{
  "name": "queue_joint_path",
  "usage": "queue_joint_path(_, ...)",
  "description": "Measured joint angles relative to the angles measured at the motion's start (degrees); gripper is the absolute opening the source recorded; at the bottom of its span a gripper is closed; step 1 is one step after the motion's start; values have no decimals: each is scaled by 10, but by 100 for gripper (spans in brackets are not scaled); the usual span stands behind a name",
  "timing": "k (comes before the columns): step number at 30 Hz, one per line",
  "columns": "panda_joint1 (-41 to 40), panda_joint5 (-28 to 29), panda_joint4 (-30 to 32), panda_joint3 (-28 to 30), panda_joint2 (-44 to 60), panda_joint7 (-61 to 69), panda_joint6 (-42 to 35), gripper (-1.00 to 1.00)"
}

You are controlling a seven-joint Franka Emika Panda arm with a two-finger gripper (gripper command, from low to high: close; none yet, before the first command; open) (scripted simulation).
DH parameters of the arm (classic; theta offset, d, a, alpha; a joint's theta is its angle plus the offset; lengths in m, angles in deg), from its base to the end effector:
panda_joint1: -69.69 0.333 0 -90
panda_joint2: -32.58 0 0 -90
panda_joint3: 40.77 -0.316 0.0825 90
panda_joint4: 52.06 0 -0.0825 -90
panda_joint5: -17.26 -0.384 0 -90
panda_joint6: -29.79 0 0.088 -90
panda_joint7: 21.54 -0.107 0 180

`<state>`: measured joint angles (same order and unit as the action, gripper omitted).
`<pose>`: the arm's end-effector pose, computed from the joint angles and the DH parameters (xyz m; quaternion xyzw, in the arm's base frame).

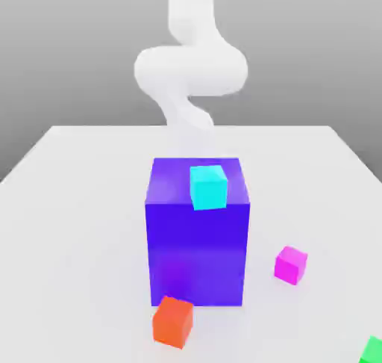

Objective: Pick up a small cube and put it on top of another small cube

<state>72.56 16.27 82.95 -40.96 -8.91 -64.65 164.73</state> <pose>0.3770 0.0208 0.6611 -0.8776 0.3236 -0.3227 0.1448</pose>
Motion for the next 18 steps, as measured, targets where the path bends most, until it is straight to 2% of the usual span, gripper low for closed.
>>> queue_joint_path(12, 147, -42, 175, -44, 252, 145, 177, 0)
queue_joint_path(15, 177, -39, 221, -67, 321, 174, 226, 0)
queue_joint_path(18, 205, -13, 266, -90, 386, 184, 272, 0)
